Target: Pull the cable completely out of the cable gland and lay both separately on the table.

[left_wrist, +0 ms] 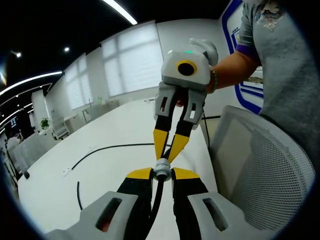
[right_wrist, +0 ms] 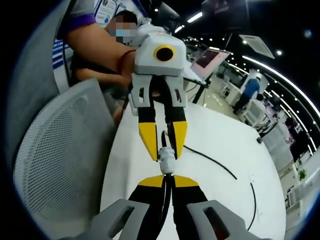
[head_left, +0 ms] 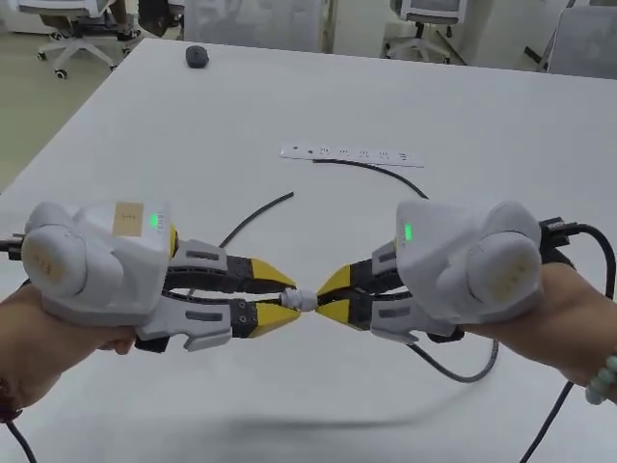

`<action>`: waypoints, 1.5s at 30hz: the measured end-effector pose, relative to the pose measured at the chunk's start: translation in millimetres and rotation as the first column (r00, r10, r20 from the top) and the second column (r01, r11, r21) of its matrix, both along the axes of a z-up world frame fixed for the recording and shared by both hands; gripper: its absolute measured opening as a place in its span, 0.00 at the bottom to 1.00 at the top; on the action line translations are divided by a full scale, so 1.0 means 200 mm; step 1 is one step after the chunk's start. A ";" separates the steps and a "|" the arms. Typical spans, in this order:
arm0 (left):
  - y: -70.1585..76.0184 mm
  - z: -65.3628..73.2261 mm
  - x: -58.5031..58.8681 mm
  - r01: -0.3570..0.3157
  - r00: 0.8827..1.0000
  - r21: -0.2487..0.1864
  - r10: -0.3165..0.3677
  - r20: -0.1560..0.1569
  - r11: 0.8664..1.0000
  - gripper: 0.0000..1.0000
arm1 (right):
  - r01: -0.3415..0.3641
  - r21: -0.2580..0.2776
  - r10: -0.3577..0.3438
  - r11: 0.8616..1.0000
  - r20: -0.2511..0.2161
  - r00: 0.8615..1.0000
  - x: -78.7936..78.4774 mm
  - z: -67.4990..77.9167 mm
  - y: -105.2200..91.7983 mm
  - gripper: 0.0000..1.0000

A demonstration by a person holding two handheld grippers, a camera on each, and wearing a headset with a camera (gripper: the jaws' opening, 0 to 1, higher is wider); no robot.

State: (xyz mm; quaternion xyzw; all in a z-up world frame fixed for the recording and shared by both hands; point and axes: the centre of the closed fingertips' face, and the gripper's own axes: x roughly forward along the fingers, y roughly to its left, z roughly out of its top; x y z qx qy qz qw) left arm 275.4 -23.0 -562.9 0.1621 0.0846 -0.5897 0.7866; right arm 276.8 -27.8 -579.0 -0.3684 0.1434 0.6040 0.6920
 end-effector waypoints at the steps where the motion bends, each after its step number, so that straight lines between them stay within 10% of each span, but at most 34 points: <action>1: 0.00 0.00 0.00 0.001 1.000 -0.001 -0.001 0.000 1.000 0.15 | -0.001 0.000 0.001 1.000 0.001 1.000 0.00 0.00 0.00 0.00; 45: 0.04 -0.01 -0.03 -0.010 1.000 0.002 0.010 -0.008 1.000 0.15 | 0.056 0.000 -0.056 0.998 -0.048 0.997 -0.02 -0.05 -0.21 0.00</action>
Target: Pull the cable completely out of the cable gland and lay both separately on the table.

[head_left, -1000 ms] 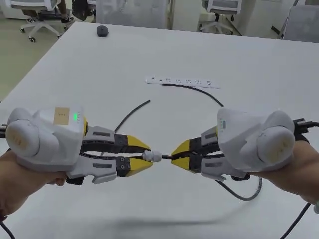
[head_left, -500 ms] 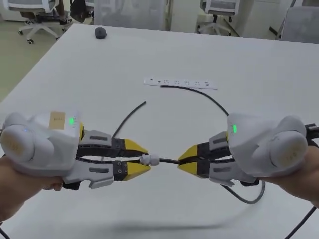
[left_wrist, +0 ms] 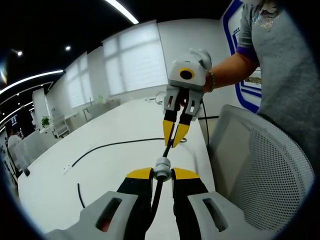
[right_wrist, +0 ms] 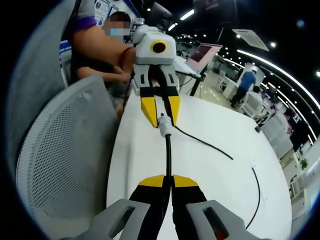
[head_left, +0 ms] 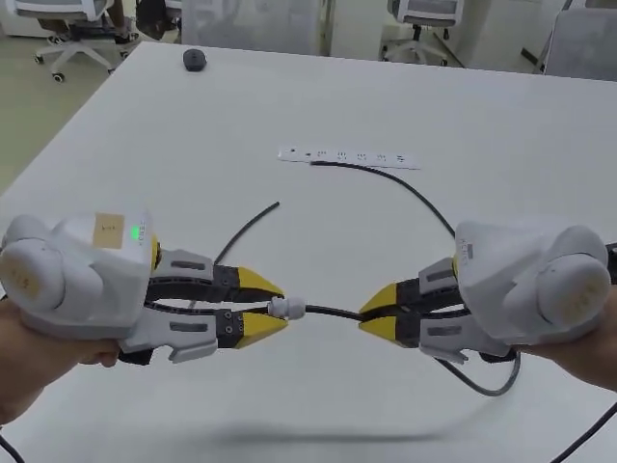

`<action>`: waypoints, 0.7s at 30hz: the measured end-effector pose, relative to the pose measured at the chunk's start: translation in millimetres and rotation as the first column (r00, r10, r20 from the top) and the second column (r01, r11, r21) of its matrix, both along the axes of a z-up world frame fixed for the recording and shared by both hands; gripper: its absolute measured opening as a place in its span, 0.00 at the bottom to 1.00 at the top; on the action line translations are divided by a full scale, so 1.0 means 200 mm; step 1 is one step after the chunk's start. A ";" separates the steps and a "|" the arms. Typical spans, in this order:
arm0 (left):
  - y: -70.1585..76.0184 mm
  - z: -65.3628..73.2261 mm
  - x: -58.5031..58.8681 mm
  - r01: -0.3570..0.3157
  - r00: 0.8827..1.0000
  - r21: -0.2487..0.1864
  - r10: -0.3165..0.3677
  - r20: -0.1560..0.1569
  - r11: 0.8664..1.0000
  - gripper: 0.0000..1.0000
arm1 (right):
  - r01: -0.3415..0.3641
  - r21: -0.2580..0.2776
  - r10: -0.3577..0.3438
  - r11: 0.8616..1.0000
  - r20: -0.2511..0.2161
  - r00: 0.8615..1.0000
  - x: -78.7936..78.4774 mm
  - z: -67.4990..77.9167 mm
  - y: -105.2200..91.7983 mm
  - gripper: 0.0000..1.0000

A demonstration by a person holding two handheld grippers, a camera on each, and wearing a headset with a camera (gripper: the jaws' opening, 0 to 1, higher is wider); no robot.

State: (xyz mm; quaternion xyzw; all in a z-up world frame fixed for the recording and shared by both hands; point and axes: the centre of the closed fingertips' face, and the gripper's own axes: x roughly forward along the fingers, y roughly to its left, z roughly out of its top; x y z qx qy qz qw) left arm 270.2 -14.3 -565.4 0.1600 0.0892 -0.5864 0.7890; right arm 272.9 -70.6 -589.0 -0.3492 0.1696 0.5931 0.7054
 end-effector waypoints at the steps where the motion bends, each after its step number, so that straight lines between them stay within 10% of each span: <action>1: 0.00 0.00 0.00 0.002 1.000 0.002 -0.002 0.000 1.000 0.15 | -0.001 -0.003 0.001 1.000 -0.001 1.000 0.00 0.00 0.00 0.00; 21: 0.04 -0.02 0.00 -0.015 1.000 0.017 0.015 -0.006 1.000 0.15 | 0.044 -0.045 -0.045 0.998 -0.009 0.999 0.06 -0.07 -0.10 0.00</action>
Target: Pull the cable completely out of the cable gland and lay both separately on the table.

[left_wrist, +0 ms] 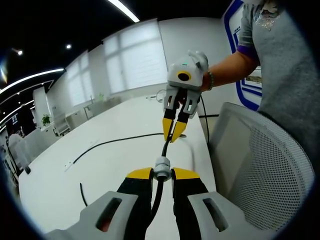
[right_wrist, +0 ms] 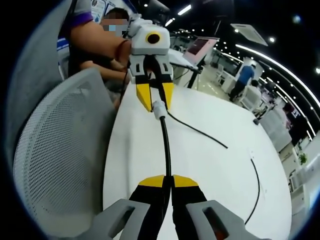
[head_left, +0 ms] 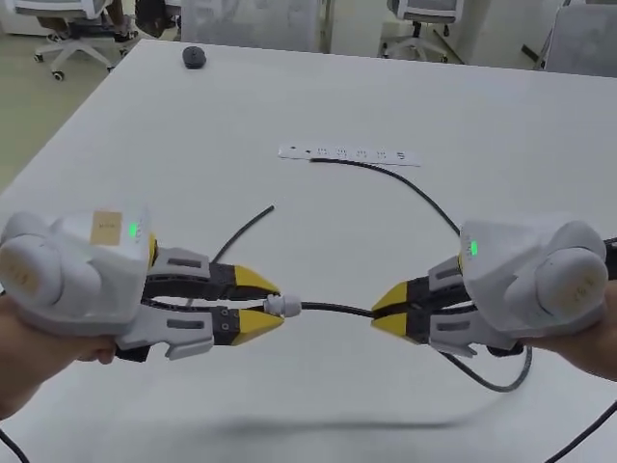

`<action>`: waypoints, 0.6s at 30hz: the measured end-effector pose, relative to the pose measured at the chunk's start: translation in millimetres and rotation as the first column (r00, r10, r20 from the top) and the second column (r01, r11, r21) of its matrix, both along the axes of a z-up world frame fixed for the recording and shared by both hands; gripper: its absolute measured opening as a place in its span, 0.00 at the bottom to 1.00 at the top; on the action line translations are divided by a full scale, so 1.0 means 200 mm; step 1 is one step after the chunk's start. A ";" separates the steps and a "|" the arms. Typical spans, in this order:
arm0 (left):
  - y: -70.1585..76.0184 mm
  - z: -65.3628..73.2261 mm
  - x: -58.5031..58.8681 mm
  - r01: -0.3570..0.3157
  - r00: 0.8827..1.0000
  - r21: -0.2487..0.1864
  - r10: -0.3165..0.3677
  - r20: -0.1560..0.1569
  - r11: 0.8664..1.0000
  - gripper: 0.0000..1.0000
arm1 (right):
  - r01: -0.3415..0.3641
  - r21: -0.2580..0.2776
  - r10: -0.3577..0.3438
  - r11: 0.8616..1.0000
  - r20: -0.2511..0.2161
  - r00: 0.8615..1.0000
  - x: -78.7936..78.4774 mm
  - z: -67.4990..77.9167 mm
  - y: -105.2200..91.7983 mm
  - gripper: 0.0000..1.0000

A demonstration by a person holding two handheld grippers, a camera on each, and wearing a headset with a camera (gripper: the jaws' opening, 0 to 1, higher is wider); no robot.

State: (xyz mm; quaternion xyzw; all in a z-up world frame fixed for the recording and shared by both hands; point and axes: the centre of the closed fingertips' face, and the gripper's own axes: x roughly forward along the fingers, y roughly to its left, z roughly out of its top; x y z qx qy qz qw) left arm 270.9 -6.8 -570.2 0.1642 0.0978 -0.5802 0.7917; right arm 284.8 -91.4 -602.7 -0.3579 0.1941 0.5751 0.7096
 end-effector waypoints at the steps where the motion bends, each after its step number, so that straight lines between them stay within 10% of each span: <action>1: 0.01 0.00 0.00 -0.004 1.000 -0.002 0.004 -0.004 1.000 0.15 | 0.004 0.004 -0.004 1.000 -0.009 1.000 0.00 0.00 -0.01 0.00; 18: -0.01 -0.02 0.01 -0.004 1.000 0.011 0.004 -0.011 1.000 0.15 | 0.043 -0.018 -0.043 0.999 -0.039 0.998 0.04 -0.05 -0.05 0.00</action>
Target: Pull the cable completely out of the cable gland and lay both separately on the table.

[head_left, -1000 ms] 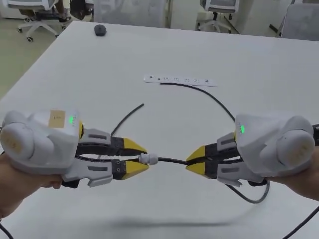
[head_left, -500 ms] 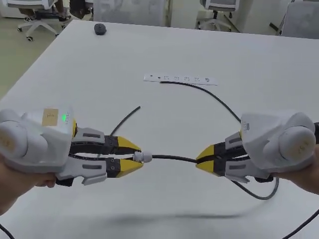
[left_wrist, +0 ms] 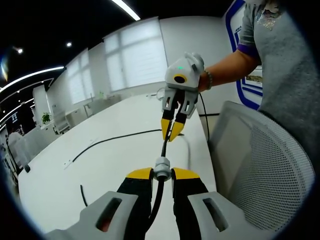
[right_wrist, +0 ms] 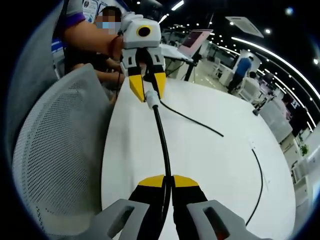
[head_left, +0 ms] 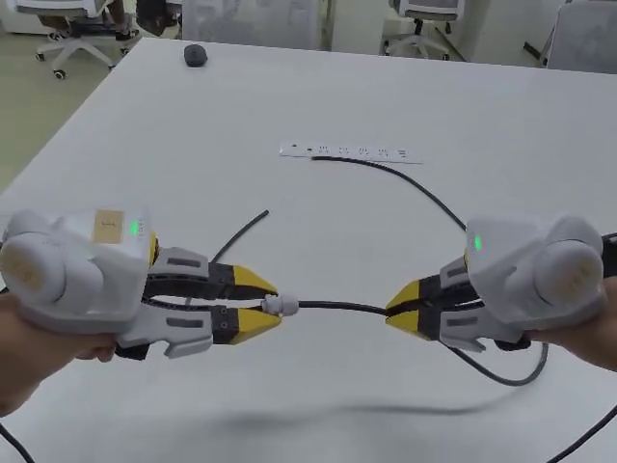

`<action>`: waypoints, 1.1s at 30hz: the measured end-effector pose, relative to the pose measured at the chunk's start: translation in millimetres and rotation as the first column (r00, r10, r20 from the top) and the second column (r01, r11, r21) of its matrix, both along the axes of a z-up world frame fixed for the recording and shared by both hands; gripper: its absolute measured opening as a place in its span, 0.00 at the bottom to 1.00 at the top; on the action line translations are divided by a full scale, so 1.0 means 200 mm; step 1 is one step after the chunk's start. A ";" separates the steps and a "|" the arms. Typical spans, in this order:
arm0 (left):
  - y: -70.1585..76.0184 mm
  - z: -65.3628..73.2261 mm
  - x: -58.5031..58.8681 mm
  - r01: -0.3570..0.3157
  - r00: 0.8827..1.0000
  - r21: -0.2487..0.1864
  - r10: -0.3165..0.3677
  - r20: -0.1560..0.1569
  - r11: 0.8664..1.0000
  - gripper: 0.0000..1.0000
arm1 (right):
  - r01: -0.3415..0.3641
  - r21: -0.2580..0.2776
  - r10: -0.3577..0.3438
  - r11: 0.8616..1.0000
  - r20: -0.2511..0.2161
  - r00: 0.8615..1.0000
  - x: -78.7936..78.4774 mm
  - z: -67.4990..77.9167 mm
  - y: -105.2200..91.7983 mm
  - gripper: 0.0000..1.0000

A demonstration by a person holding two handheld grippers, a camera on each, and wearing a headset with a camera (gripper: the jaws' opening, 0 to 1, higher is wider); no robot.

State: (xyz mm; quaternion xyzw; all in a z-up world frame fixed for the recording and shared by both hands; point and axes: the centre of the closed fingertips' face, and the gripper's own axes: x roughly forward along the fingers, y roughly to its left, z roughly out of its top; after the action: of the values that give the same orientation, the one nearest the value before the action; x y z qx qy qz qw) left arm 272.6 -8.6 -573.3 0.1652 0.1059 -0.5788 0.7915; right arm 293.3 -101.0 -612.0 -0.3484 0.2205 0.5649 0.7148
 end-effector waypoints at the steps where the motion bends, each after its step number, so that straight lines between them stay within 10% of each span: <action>1: 0.00 0.00 0.01 -0.005 1.000 0.002 0.005 -0.004 1.000 0.15 | 0.004 -0.001 -0.004 1.000 -0.003 1.000 0.00 0.00 0.00 0.00; 12: -0.05 -0.05 0.01 0.000 1.000 0.051 0.001 -0.018 0.999 0.15 | -0.045 0.128 0.044 0.991 0.012 0.999 -0.06 0.18 0.26 0.10; 25: -0.08 -0.04 -0.01 0.039 0.999 0.065 -0.039 -0.004 0.997 0.15 | -0.186 -0.027 0.188 0.982 0.080 0.979 -0.12 0.08 0.37 0.01; 33: -0.07 -0.02 -0.02 0.037 0.999 0.061 -0.037 0.002 0.997 0.15 | -0.202 -0.035 0.205 0.979 0.111 0.973 -0.12 0.10 0.37 0.00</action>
State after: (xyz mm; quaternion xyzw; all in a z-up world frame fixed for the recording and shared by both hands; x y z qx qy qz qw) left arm 268.8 -22.9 -578.0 0.1921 0.1195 -0.5895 0.7755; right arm 268.9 -26.4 -592.0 -0.4091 0.1492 0.6118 0.6603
